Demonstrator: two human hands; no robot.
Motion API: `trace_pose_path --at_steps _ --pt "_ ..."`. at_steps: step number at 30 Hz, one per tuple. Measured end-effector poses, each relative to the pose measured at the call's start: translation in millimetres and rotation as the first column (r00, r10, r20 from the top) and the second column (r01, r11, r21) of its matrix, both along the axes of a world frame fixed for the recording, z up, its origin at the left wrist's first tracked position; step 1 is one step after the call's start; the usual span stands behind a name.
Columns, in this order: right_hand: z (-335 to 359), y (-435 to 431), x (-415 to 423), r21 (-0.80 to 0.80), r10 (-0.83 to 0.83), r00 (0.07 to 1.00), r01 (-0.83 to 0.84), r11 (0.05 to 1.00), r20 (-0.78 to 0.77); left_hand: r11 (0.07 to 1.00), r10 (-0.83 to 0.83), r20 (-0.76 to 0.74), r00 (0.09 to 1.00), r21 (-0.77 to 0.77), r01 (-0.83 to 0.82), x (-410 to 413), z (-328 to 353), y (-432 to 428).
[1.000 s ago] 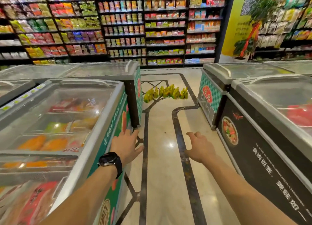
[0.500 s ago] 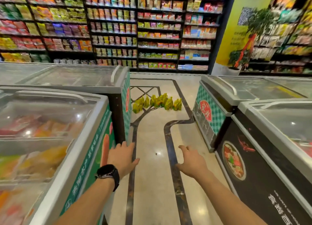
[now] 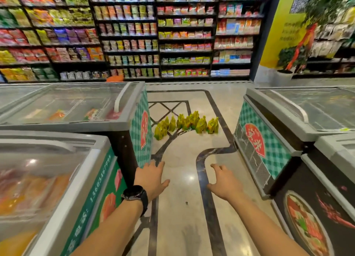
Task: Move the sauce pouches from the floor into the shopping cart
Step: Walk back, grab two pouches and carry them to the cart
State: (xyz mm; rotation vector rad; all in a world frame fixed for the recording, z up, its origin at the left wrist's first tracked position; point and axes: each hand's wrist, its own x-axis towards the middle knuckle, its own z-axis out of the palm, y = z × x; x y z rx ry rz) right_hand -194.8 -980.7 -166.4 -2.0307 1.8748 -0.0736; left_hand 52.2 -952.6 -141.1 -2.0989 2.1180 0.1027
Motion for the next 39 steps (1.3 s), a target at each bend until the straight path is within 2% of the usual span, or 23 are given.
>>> trace_pose_path --at_steps 13,27,36,39 --pt "-19 -316 23 0.106 0.082 0.996 -0.085 0.991 0.037 0.987 0.146 -0.036 0.989 0.068 -0.143 17 -16 -289" --pt "-29 -613 68 0.155 0.021 1.0 -0.019 0.988 -0.012 0.985 0.1 -0.103 0.99 0.152 -0.084 71 -61 -618" --pt "-75 -834 102 0.175 0.131 0.991 -0.131 0.976 0.011 0.957 0.19 -0.071 0.979 0.235 -0.169 93 -98 -803" --pt "-93 -904 111 0.234 0.184 0.983 -0.185 0.954 0.028 0.931 0.263 -0.085 0.961 0.284 -0.23 99 -112 -857"
